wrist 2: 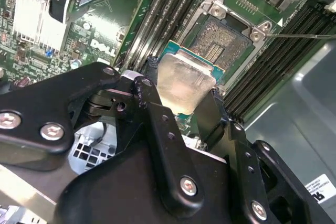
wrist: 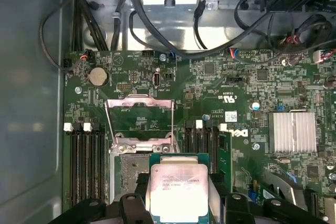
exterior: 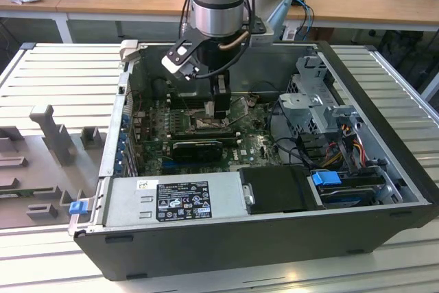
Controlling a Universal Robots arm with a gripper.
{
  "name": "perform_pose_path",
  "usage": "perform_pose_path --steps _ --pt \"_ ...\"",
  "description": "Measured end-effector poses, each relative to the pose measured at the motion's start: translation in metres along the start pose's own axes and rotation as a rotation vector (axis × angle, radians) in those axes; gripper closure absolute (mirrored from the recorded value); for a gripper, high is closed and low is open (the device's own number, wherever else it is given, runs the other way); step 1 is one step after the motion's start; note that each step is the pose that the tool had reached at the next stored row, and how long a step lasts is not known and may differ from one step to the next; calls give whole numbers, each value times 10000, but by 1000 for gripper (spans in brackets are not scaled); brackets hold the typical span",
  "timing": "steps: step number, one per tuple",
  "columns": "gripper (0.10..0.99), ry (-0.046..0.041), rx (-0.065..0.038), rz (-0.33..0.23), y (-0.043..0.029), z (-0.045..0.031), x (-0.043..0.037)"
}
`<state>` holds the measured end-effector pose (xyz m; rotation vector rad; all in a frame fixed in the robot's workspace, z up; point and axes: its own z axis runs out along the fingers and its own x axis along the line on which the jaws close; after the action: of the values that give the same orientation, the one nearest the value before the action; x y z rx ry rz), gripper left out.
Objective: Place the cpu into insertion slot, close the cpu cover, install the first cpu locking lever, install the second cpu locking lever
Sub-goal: 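Place the cpu into insertion slot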
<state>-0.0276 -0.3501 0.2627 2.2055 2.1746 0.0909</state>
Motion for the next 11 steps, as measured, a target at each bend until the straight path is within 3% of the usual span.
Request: perform_pose_path --steps 3,7,11 --pt "557 -1 0 -2 -11 56 53" --pt "557 19 -8 -108 -110 135 82" --pt "557 50 -18 -520 -122 195 109"
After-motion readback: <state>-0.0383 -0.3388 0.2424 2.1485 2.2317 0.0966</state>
